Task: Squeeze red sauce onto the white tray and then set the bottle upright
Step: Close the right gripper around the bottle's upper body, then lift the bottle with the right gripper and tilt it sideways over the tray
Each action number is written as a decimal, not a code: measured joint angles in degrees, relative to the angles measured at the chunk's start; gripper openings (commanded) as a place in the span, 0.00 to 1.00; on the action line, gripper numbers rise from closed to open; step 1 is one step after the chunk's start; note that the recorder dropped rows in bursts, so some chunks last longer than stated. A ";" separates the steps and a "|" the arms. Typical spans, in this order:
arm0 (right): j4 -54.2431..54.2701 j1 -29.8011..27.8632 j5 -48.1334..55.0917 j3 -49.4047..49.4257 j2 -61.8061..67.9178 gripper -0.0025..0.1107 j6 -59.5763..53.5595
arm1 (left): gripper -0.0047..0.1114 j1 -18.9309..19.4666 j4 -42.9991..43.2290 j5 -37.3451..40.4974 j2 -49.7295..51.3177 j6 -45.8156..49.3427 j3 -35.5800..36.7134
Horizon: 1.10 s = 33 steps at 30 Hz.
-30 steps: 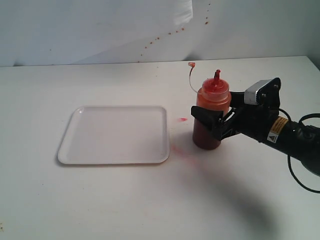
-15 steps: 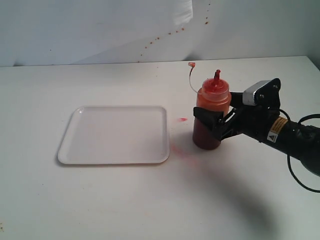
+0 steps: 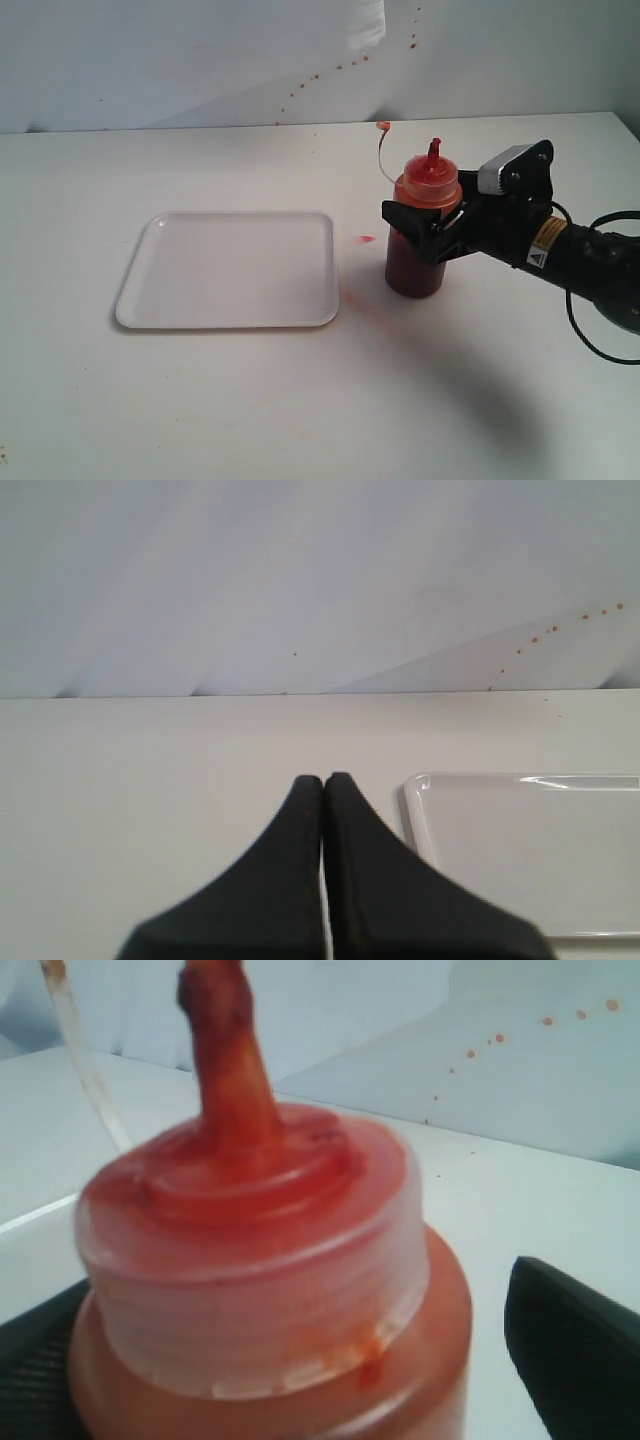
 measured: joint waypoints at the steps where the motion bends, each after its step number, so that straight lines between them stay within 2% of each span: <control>1: -0.03 0.00 0.23 0.00 0.00 0.79 0.00 | 0.04 0.00 0.00 0.00 0.00 0.00 0.00; 4: -0.13 0.00 0.80 0.00 0.00 0.76 0.00 | 0.04 0.00 0.00 0.00 0.00 0.00 0.00; 6: -0.25 0.00 0.80 0.00 0.00 0.68 0.00 | 0.04 0.00 0.00 0.00 0.00 0.00 0.00; 18: -2.62 0.10 -0.26 0.00 0.04 0.02 1.62 | 0.04 0.00 0.00 0.00 0.00 0.00 0.00; 23: -5.52 0.10 -2.30 0.00 0.35 0.02 3.05 | 0.04 0.00 0.00 0.00 0.00 0.00 0.00; 28: -5.82 0.12 -2.42 0.00 -2.39 0.02 12.83 | 0.04 0.00 -0.48 -0.25 0.00 0.00 0.00; 33: -5.37 2.01 -2.82 0.00 -7.33 0.02 17.92 | 0.04 0.00 -1.39 -7.56 0.00 0.00 0.00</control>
